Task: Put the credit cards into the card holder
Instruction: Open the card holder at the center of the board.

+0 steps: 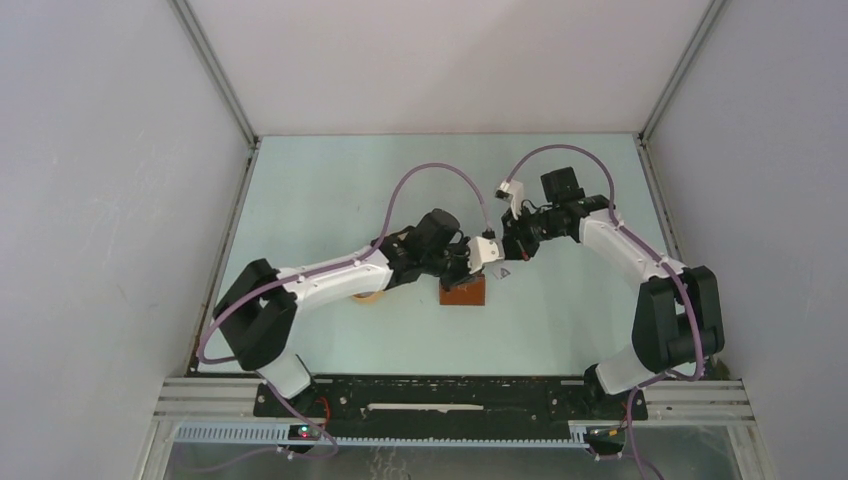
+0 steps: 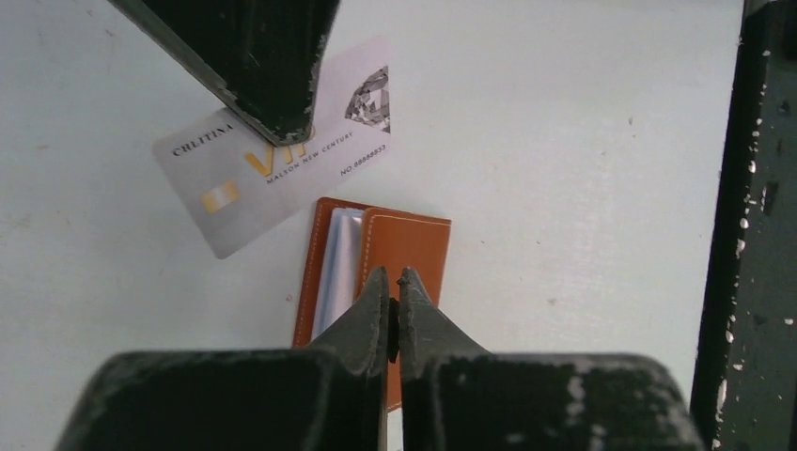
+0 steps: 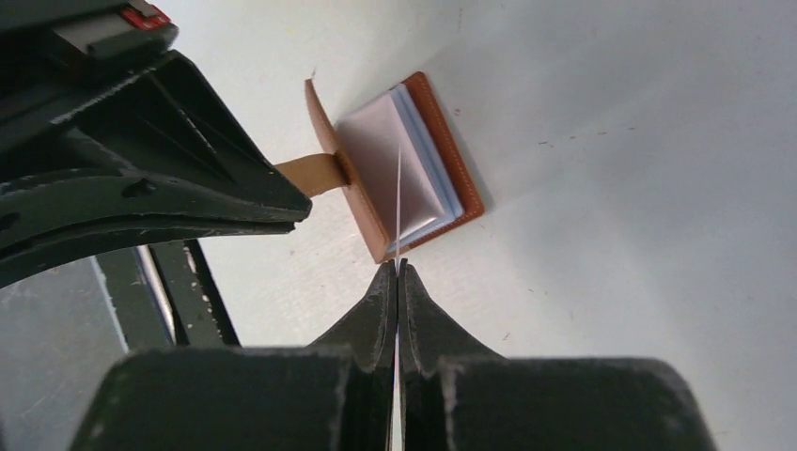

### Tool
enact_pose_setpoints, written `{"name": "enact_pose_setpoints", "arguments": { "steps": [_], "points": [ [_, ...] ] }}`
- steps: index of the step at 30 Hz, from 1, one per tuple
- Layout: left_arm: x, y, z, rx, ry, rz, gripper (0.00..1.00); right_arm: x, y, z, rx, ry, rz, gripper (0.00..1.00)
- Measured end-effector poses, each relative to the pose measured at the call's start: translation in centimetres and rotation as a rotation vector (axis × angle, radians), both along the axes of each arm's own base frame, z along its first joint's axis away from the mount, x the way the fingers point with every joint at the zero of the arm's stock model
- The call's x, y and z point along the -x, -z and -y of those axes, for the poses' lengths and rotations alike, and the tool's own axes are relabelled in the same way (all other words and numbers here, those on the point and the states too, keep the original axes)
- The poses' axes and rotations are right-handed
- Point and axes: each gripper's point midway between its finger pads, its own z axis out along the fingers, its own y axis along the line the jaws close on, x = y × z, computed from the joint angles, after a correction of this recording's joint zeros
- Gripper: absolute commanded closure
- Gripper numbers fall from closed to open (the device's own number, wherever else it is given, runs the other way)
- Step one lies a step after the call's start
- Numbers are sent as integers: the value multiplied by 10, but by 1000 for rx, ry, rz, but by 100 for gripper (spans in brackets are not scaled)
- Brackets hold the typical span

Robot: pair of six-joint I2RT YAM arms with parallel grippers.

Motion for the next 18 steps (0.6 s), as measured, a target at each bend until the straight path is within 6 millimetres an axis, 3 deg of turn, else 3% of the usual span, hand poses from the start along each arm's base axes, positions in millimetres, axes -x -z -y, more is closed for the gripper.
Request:
{"name": "enact_pose_setpoints", "arguments": {
  "steps": [5,12,18],
  "points": [
    [22,10,-7,-19,27,-12,100,8,-3,-9,-59,-39,-70,100],
    [72,37,-27,-66,59,-26,100,23,15,-32,-65,-110,-176,100],
    [89,51,-43,-85,27,-33,100,36,20,-45,-56,-154,-205,100]
  ]
}}
